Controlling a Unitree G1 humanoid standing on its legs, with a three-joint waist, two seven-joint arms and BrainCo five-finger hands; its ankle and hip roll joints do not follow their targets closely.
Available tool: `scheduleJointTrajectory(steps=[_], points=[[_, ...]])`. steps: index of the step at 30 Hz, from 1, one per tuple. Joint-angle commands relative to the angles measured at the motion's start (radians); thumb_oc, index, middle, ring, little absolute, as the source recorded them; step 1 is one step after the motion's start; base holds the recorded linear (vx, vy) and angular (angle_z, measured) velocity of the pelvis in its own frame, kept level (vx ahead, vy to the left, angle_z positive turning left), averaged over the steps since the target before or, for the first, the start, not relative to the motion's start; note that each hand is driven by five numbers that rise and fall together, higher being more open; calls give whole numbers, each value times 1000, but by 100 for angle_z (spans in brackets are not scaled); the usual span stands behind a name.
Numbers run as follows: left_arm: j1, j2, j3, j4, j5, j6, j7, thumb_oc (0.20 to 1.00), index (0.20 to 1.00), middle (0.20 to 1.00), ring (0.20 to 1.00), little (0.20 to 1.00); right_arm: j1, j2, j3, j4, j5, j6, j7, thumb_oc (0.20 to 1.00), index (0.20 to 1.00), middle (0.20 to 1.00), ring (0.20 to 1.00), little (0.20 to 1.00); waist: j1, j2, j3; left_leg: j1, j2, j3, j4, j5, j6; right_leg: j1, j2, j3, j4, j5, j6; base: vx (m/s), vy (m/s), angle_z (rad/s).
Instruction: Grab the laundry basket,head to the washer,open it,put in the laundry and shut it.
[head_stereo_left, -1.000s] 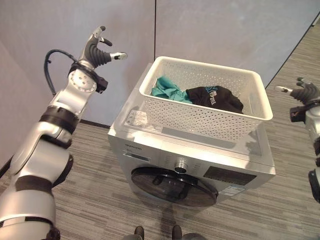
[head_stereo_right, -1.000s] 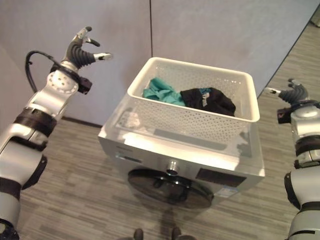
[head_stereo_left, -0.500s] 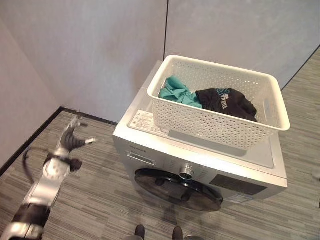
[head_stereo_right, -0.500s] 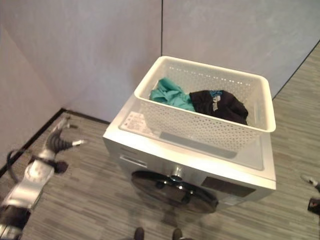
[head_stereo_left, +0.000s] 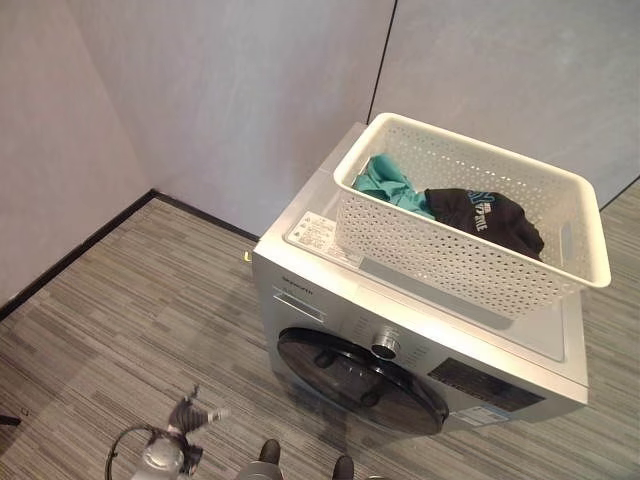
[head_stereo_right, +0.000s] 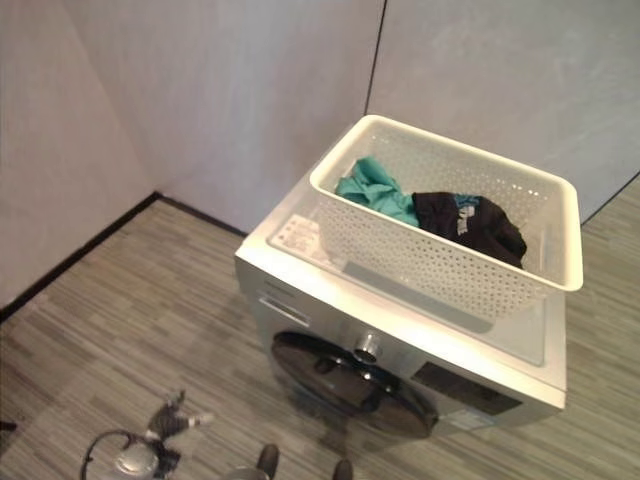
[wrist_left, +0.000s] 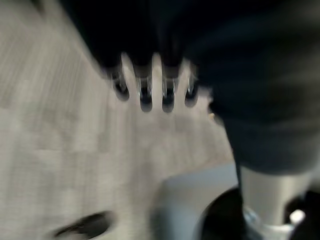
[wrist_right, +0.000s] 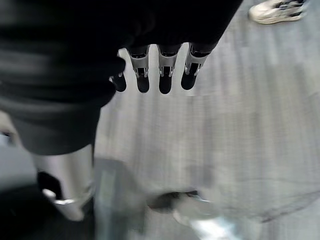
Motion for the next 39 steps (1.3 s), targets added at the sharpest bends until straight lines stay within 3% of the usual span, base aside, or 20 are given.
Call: scheduleJointTrajectory(steps=[1,7,11,13,14,15,19,21,23,24,26,27,29,31,34,37,38,39], points=[[-101,-36,-14,132,35,-19,45,1000,1000,1000,1000,1000,-54,0,91,-31,-68,-23,-22,1000,1000,1000,1000,1000,24,18,14,-3,114,0,41,-52,-35,-10,-27,7,16,-79,31,-62,-113,-2],[-100,-65,-8,212,7,-23,41,1000,1000,1000,1000,1000,-111,26,188,-54,-132,-39,-58,1000,1000,1000,1000,1000,34,28,25,-32,142,-9,48,-17,-43,-27,5,24,9,-89,17,-85,-72,-3],[-155,-85,-44,231,-8,-28,51,1000,1000,1000,1000,1000,-156,19,241,-90,-172,-46,-81,1000,1000,1000,1000,1000,28,36,55,-134,146,-31,6,90,-61,-82,8,-18,9,-94,14,-261,-52,9],[-190,-100,-69,244,3,-30,53,1000,1000,1000,1000,1000,-164,12,246,-99,-180,-47,-90,1000,1000,1000,1000,1000,9,24,67,-166,135,24,66,39,-44,-118,-18,-49,9,-80,15,-256,-23,46],[-191,-100,-69,244,3,-30,53,1000,1000,1000,1000,1000,-164,12,246,-99,-180,-47,-90,1000,1000,1000,1000,1000,7,23,64,-172,134,22,69,40,-44,-122,-19,-52,9,-79,15,-329,57,74],[-190,-131,-102,244,31,-36,46,1000,1000,1000,1000,1000,-147,5,235,-81,-190,-42,-95,1000,1000,1000,1000,1000,-26,17,54,-141,153,122,274,-72,-32,-147,-55,-93,9,-55,11,-227,62,77],[-173,-146,-106,240,34,-44,40,1000,1000,1000,1000,1000,-126,-8,203,-54,-193,-37,-96,1000,1000,1000,1000,1000,-45,31,47,-63,194,146,425,-91,-29,-143,-74,-118,9,-27,11,-163,148,66],[-157,-152,-109,235,35,-48,31,1000,1000,1000,1000,1000,-117,-12,178,-31,-191,-29,-100,1000,1000,1000,1000,1000,-59,49,30,17,212,135,438,-77,-44,-150,-91,-140,11,-5,21,-146,271,34],[-141,-154,-116,230,46,-51,24,1000,1000,1000,1000,1000,-107,-13,167,-21,-195,-25,-95,1000,1000,1000,1000,1000,-68,69,9,77,193,89,397,-78,-56,-163,-97,-142,15,15,36,-143,302,41],[-134,-158,-119,225,50,-53,20,1000,1000,1000,1000,1000,-107,-14,163,-13,-196,-27,-99,1000,1000,1000,1000,1000,-73,80,2,102,170,59,358,-112,-56,-176,-101,-138,16,30,48,-215,353,27],[-137,-166,-133,202,55,-55,18,1000,1000,1000,1000,1000,-113,-11,155,-5,-189,-23,-105,1000,1000,1000,1000,1000,-86,98,-11,144,162,89,277,-184,-54,-199,-126,-152,18,49,67,-197,289,21],[-137,-166,-133,202,55,-55,18,1000,1000,1000,1000,1000,-113,-11,155,-5,-189,-23,-105,1000,1000,1000,1000,1000,-86,98,-11,145,162,89,277,-184,-54,-199,-126,-152,18,49,67,-256,395,37],[-145,-168,-142,181,43,-55,12,1000,1000,1000,1000,1000,-124,-42,126,-11,-193,-16,-121,1000,1000,1000,1000,1000,-94,104,-11,154,108,112,218,-284,-18,-241,-193,-150,17,99,112,-334,505,42],[-148,-153,-148,157,53,-54,9,1000,1000,1000,1000,1000,-147,-52,111,-31,-186,-17,-134,1000,1000,1000,1000,1000,-87,99,9,148,59,126,206,-330,13,-263,-228,-140,35,111,129,-230,311,21],[-151,-130,-147,158,75,-54,9,1000,1000,1000,1000,1000,-176,-72,89,-121,-174,-23,-153,1000,1000,1000,1000,1000,-95,100,43,139,21,152,197,-321,42,-300,-262,-121,77,100,138,-381,338,-18],[-144,-101,-127,153,92,-53,17,1000,1000,1000,1000,1000,-180,-109,89,-312,-203,-26,-182,1000,1000,1000,1000,1000,-112,107,60,112,6,162,166,-272,62,-314,-263,-62,144,65,130,-350,177,-35],[-136,-87,-102,135,82,-54,19,1000,1000,1000,1000,1000,-139,-156,50,-500,-229,-30,-197,1000,1000,1000,1000,1000,-124,110,56,105,2,164,135,-249,69,-282,-251,-17,178,52,127,-280,122,-48],[-136,-86,-102,134,82,-54,19,1000,1000,1000,1000,1000,-137,-155,49,-503,-229,-29,-197,1000,1000,1000,1000,1000,-124,107,54,103,-1,164,133,-245,69,-284,-254,-16,176,55,127,-266,79,-28]])
